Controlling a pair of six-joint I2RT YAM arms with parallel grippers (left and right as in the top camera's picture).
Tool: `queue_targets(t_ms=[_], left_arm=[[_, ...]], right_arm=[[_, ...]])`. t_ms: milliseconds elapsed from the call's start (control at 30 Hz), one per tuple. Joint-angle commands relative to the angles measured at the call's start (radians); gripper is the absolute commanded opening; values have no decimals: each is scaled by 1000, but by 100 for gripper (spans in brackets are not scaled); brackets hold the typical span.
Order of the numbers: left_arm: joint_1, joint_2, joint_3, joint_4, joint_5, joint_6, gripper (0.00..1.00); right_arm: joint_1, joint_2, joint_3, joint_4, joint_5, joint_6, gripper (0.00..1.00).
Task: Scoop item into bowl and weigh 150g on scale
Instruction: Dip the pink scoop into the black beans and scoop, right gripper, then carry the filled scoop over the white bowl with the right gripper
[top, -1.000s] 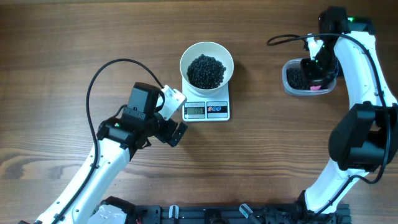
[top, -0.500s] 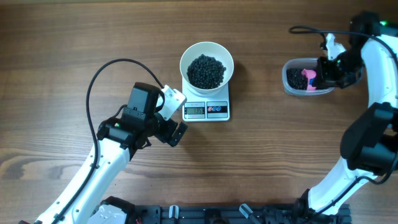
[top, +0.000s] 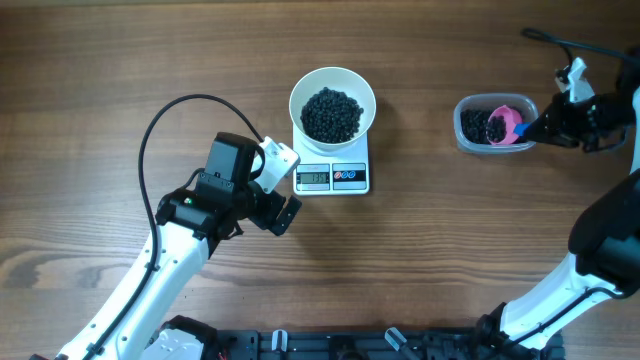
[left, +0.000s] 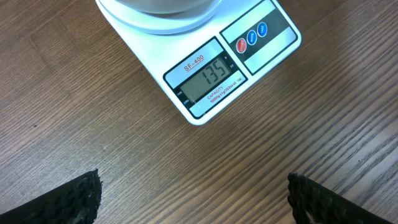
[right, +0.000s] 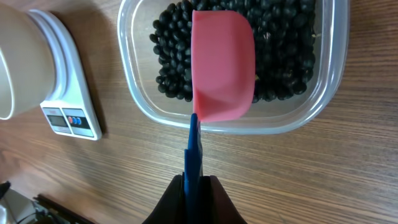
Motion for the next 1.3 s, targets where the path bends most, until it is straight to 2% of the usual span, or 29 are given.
queue_targets(t_ms=[0, 433, 833, 1000, 1267], left_arm=[[5, 4, -5, 0, -2, 5, 100], [6, 4, -5, 0, -2, 5, 100], [6, 4, -5, 0, -2, 5, 100], [6, 4, -5, 0, -2, 5, 100], [6, 4, -5, 0, -2, 5, 100]], right_arm=[[-16, 21, -3, -7, -82, -45, 4], [-18, 20, -4, -71, -280, -167, 4], [24, -32, 3, -96, -458, -193, 4], [117, -34, 3, -93, -488, -183, 4], [304, -34, 13, -4, -509, -55, 4]])
